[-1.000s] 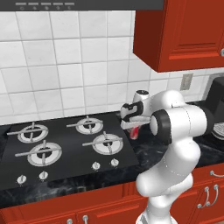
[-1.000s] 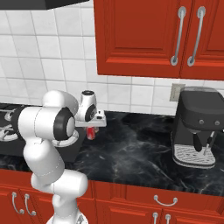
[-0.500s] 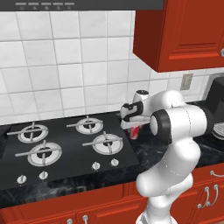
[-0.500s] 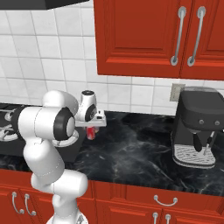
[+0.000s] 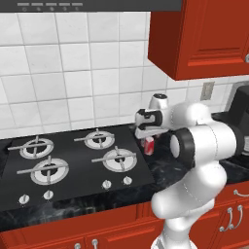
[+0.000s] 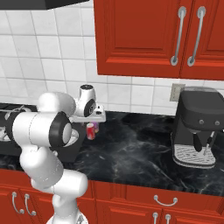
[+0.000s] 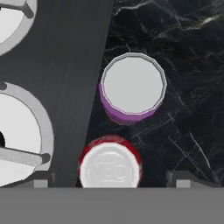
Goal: Four empty soda cans are scattered around the kitchen. Gather all the cans and cluster them next to the stove for recycling.
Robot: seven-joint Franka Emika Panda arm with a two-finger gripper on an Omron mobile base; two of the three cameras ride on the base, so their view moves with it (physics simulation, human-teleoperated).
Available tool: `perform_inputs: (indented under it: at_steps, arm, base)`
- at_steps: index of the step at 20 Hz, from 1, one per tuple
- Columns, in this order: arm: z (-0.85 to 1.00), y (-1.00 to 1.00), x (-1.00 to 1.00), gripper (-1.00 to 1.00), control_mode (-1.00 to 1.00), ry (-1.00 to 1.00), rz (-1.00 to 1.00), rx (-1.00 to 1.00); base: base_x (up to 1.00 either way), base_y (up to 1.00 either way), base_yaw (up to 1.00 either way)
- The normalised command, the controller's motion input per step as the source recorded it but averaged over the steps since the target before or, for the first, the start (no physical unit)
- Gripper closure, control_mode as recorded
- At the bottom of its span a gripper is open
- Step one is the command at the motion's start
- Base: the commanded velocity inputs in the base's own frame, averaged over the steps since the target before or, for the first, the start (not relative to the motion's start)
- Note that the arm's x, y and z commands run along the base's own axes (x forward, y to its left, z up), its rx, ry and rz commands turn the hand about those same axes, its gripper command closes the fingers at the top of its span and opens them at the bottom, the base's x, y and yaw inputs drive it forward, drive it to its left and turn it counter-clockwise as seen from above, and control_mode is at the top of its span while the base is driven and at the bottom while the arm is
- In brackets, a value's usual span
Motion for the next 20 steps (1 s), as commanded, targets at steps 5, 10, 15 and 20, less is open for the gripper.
perform_inputs:
  at_steps: [5,10,15,20]
  arm:
    - [0.49,-0.04,-0.59,-1.0,-1.0,-0.07,0.0,0.0]
    - [0.44,-0.09,-0.95,-1.0,-1.0,-0.08,-0.02,0.0]
    - [0.28,-0.03,-0.99,-1.0,-1.0,-0.07,-0.04,0.0]
    - [0.3,0.0,-0.86,-1.0,-1.0,-0.01,-0.09,0.0]
  base:
    - [0.0,0.0,0.0]
    - [0.0,0.0,0.0]
    - [0.0,0.0,0.0]
    - [0.0,0.0,0.0]
